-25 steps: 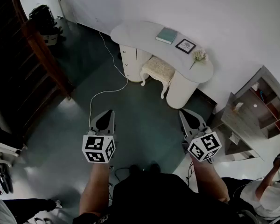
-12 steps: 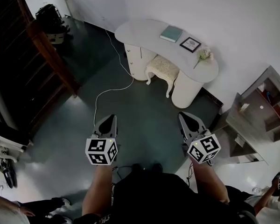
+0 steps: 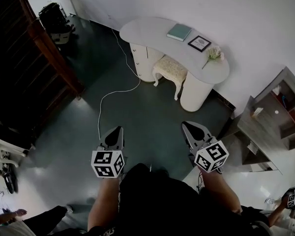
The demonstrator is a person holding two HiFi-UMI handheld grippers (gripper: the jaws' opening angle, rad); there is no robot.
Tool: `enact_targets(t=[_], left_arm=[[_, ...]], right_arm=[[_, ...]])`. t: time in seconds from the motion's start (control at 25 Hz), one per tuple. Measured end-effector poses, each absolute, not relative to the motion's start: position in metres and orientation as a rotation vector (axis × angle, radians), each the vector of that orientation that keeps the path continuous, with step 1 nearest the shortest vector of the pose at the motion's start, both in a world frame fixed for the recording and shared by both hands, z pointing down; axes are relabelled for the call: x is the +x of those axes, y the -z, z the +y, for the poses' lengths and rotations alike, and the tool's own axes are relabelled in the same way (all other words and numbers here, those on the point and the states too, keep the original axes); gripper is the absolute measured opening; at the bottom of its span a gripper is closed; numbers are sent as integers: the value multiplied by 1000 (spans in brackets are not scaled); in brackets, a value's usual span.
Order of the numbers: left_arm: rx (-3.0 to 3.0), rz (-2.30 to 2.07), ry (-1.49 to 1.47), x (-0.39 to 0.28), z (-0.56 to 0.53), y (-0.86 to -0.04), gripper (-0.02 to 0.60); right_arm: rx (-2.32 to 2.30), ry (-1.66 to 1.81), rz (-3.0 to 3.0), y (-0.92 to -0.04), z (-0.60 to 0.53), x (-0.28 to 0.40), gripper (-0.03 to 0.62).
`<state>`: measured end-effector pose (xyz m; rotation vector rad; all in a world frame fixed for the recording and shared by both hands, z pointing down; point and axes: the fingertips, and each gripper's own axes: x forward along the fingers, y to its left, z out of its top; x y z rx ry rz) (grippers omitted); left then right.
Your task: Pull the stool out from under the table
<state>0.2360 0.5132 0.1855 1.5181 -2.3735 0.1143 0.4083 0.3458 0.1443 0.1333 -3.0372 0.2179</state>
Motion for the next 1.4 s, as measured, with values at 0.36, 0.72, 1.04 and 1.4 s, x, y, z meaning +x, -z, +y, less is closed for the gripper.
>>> enact_targets(t=[0.36, 0.72, 1.04, 1.4], left_arm=[[1494, -2381, -73, 211, 505, -191, 9], [1457, -2360, -11, 135, 501, -212, 9], [1492, -2366, -6, 36, 494, -210, 9], [1534, -2367, -48, -50, 509, -207, 9]], right_arm=[[114, -259, -2988, -157, 336, 388, 5], [65, -267, -2930, -167, 331, 308, 5], [53, -251, -2902, -166, 331, 204, 5], [4, -242, -2877, -168, 363, 111, 5]])
